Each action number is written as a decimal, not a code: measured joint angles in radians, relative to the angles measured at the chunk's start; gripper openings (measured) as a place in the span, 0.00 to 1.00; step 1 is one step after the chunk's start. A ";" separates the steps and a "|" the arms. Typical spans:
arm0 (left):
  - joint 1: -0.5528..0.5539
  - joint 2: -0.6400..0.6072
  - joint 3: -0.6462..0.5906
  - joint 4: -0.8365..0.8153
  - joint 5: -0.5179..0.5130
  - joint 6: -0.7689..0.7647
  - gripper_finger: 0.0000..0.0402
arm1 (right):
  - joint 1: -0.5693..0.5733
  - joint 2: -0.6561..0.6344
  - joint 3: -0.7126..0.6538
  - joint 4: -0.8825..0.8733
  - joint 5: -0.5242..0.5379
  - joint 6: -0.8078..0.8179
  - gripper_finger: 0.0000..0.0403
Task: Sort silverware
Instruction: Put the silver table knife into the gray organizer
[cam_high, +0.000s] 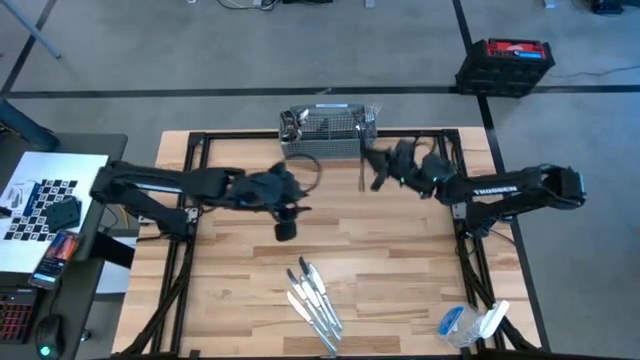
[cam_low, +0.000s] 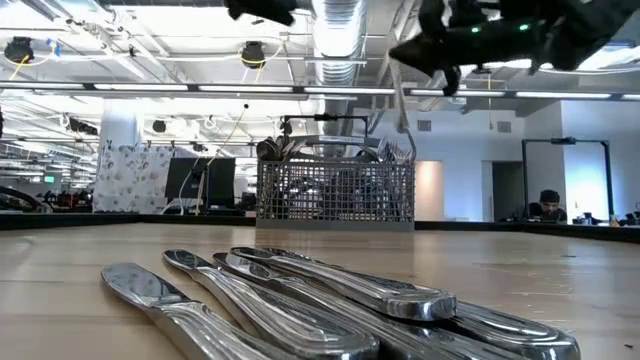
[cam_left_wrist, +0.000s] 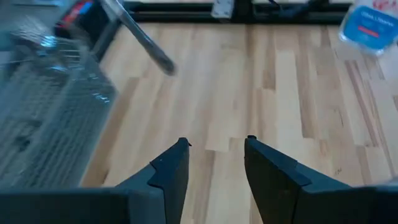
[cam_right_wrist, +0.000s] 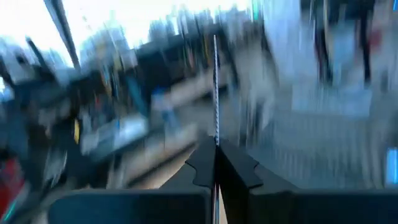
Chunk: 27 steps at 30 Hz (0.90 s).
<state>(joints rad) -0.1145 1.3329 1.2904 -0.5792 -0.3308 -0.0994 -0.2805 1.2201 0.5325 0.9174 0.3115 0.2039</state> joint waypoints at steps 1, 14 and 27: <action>-0.006 -0.027 -0.027 0.013 -0.015 -0.016 0.34 | -0.036 0.028 0.023 0.034 -0.024 -0.039 0.00; -0.085 -0.255 -0.401 0.155 -0.080 -0.321 0.34 | -0.352 0.510 0.484 -0.035 -0.302 -0.202 0.00; -0.148 -0.313 -0.423 0.151 -0.157 -0.314 0.34 | -0.391 0.521 0.498 -0.358 -0.363 -0.155 0.19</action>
<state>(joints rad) -0.2629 1.0199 0.8677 -0.4282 -0.4873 -0.4130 -0.6712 1.7412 1.0304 0.5590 -0.0515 0.0489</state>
